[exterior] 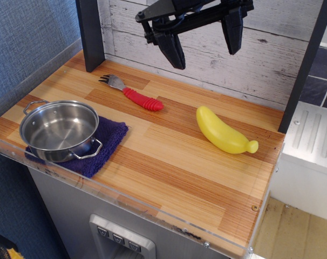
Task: Pick up the pot and place it on the right of the purple cloth
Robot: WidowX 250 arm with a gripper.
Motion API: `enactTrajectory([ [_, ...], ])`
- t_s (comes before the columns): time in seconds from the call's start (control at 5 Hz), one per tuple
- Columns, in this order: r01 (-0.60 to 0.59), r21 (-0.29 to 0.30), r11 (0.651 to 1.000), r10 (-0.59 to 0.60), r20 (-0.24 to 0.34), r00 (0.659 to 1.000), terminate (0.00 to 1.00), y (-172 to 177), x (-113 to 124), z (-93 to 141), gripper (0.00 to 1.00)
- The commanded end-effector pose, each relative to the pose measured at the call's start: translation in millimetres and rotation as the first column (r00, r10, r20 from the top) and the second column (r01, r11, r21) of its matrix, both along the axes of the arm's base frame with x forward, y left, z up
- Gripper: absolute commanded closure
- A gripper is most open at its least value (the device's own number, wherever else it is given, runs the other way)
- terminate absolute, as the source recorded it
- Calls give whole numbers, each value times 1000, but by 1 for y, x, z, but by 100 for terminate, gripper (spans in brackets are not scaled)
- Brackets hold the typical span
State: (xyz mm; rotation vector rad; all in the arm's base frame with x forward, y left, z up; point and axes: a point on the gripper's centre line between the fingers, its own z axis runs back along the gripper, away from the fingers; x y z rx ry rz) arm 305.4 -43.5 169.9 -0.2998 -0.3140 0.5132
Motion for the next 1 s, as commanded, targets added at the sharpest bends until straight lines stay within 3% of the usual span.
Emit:
enactTrajectory([
  [0.0,0,0,1000,0,0,1000,0,0,0,0,0],
  [0.2,-42,82,996,42,-6,999,0,26,-3,5,0],
  [0.6,-82,90,993,87,-52,995,0,81,-13,-9,0],
  [0.8,-115,127,985,125,-74,989,0,108,-21,-26,0],
])
